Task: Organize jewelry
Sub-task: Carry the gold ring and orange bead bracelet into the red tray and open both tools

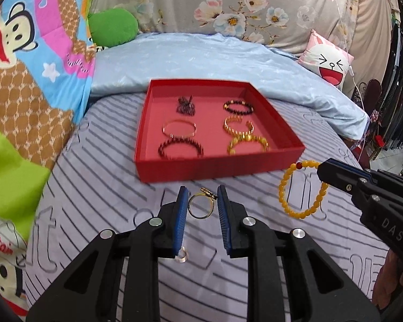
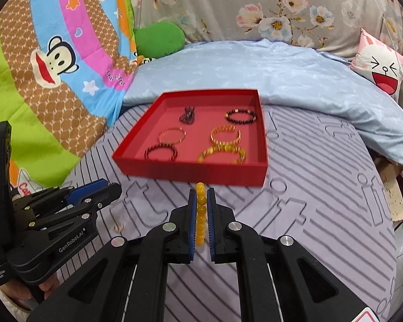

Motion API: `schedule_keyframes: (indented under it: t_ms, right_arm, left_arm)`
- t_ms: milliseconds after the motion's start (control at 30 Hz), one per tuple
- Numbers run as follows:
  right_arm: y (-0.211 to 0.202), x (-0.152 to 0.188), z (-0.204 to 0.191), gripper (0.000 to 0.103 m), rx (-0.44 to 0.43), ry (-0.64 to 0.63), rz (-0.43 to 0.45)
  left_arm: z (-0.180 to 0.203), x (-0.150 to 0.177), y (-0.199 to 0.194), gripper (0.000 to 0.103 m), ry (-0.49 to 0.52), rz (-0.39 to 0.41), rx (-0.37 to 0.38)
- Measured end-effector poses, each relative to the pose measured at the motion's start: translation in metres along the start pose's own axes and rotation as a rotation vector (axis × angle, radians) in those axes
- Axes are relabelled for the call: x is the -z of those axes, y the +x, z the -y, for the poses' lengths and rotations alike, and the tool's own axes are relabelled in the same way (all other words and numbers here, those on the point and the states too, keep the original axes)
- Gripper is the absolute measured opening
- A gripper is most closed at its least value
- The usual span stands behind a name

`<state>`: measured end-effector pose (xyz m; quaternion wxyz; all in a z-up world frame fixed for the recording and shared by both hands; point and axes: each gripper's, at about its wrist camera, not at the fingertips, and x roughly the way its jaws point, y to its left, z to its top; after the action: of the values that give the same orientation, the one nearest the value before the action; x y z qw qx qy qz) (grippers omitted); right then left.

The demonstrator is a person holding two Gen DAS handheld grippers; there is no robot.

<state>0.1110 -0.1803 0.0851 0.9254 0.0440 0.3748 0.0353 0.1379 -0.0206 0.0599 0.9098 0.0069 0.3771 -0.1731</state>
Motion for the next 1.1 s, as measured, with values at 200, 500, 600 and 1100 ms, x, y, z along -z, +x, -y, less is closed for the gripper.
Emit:
schedule_keyframes:
  t_ms: [200, 500, 600, 1100]
  right_arm:
    - [0.022, -0.048, 0.008, 0.007, -0.017, -0.004, 0.011]
    - [0.084, -0.111, 0.004, 0.007, -0.039, -0.034, -0.012]
    - [0.108, -0.127, 0.005, 0.007, -0.053, -0.026, -0.029]
    - [0.200, -0.135, 0.023, 0.007, -0.011, -0.008, -0.217]
  left_arm:
    - [-0.002, -0.045, 0.017, 0.022, 0.043, 0.032, -0.006]
    - [-0.013, -0.107, 0.066, 0.022, 0.055, 0.041, -0.018]
    - [-0.017, -0.123, 0.087, 0.022, 0.051, 0.033, -0.021]
    - [-0.024, -0.138, 0.160, 0.022, 0.066, -0.082, -0.056]
